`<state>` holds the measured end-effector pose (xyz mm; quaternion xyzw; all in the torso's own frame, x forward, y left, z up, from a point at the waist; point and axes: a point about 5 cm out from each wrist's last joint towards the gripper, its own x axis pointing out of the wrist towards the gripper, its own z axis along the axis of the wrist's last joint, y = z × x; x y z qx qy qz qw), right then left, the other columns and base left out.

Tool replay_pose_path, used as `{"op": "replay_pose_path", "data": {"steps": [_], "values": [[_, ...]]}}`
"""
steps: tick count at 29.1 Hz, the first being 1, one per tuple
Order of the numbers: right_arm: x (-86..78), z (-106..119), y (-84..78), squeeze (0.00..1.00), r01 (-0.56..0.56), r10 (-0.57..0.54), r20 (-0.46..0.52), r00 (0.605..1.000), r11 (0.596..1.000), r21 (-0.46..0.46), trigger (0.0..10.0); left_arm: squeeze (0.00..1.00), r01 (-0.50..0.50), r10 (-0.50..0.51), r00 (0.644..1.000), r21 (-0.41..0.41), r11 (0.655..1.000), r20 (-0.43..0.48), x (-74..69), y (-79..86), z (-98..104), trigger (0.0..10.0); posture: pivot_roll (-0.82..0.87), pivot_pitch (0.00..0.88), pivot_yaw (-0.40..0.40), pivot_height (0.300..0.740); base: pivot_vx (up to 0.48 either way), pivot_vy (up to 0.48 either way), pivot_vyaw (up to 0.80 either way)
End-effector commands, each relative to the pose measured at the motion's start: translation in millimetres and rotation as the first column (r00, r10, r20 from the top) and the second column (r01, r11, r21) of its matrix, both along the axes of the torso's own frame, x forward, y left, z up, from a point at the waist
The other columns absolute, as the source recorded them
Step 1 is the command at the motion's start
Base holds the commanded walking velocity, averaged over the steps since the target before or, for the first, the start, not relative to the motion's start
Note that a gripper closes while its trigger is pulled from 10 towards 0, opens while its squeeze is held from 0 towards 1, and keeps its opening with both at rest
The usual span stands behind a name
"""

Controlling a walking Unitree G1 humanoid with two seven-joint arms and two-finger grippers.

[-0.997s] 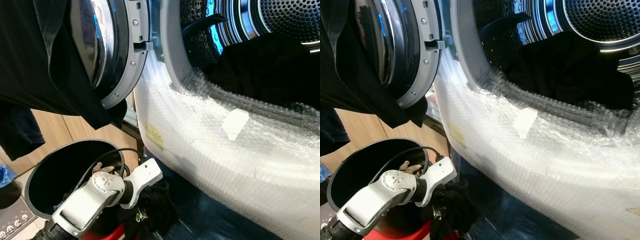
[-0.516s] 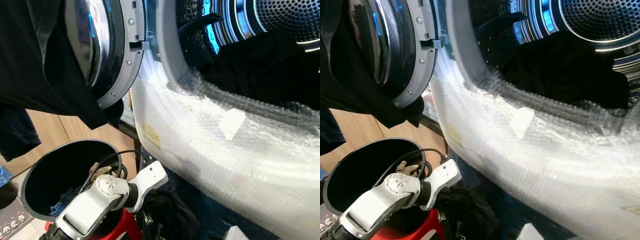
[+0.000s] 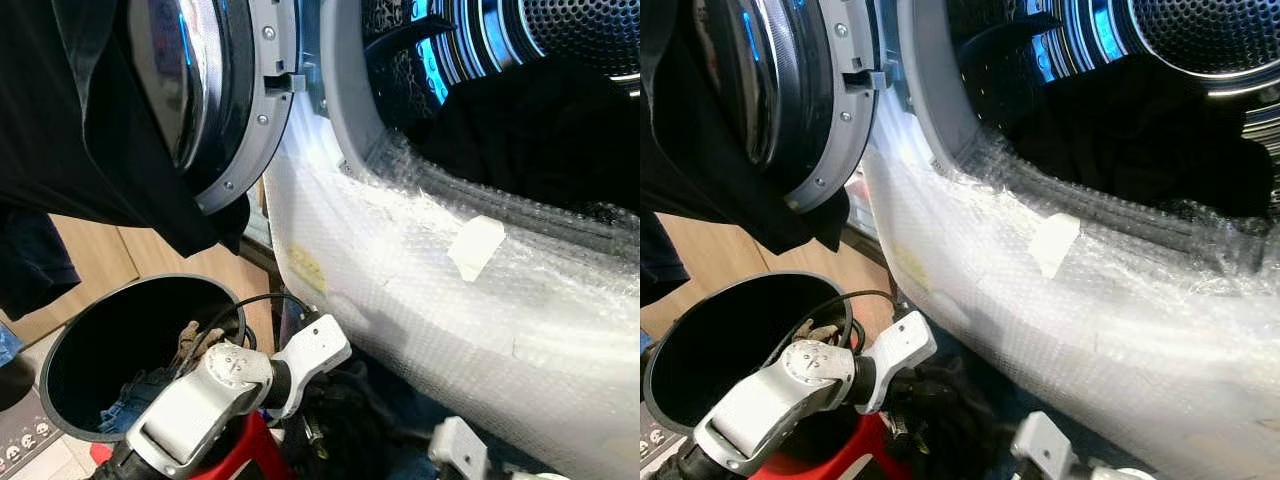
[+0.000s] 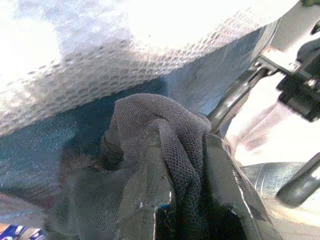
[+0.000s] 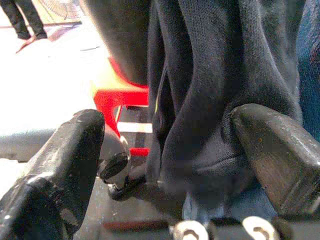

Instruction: Clothes washing

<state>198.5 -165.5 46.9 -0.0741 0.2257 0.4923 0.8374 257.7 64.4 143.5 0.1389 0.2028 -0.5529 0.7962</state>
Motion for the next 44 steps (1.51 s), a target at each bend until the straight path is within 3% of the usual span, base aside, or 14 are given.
{"op": "replay_pose_path", "data": {"steps": [1, 5, 6, 7, 12, 25, 38, 44], "values": [[-1.1, 1.4, 2.4, 1.0, 0.002, -0.002, 0.003, 1.0, 1.0, -0.017, 10.0, 0.0, 0.031, -0.031, 0.999, -0.009, 0.999, 0.026, -2.1, -5.8, 8.5, 0.0, 0.05, 0.073, -0.013, 0.74, 0.0, 0.0, 0.0], [1.6, 0.9, 7.7, 1.0, 0.03, -0.03, 0.004, 1.0, 0.999, -0.034, 10.0, 0.0, 0.021, -0.02, 0.999, -0.031, 0.999, 0.036, -1.6, -9.0, 11.7, 0.0, 0.05, 0.077, -0.021, 0.74, 0.0, 0.0, 0.0], [4.1, 1.1, 9.1, 0.71, 0.041, -0.04, 0.012, 0.999, 0.998, -0.038, 10.0, 0.0, 0.016, -0.015, 0.999, -0.033, 0.999, 0.037, -0.6, -9.2, 12.4, 0.0, 0.05, 0.085, -0.027, 0.74, 0.0, 0.0, 0.0], [6.8, 1.3, 11.6, 0.0, 0.054, -0.054, 0.02, 0.998, 0.998, -0.039, 10.0, 0.0, 0.013, -0.012, 0.999, -0.034, 0.999, 0.038, 0.1, -9.3, 12.8, 0.0, 0.05, 0.087, -0.027, 0.74, 0.0, 0.0, 0.0], [19.7, 1.6, 24.5, 0.0, 0.13, -0.13, 0.02, 0.991, 0.992, 0.0, 10.0, 0.0, -0.021, 0.024, 0.998, -0.051, 0.998, 0.051, 5.0, -10.5, 15.1, 0.0, 0.06, 0.075, -0.034, 0.74, 0.0, 0.0, 0.0], [22.6, 2.3, 51.5, 0.0, 0.143, -0.141, -0.035, 0.989, 0.988, 0.051, 10.0, 0.0, -0.03, 0.037, 0.996, -0.082, 0.996, 0.087, 9.9, -19.1, 23.2, 0.0, 0.04, 0.049, -0.027, 0.74, 0.0, 0.0, 0.0], [26.9, -2.7, 59.5, 0.0, 0.228, -0.224, -0.083, 0.971, 0.972, 0.051, 10.0, 0.0, -0.008, 0.02, 0.993, -0.109, 0.994, 0.116, 10.3, -27.8, 33.2, 0.0, 0.05, 0.045, -0.025, 0.74, 0.0, 0.0, 0.0], [43.3, -4.9, 57.9, 0.0, 0.409, -0.404, -0.103, 0.909, 0.912, 0.037, 10.0, 0.0, -0.002, 0.017, 0.993, -0.12, 0.993, 0.12, 9.0, -30.2, 35.7, 0.0, 0.06, 0.035, -0.03, 0.74, 0.0, 0.0, 0.0]]}}
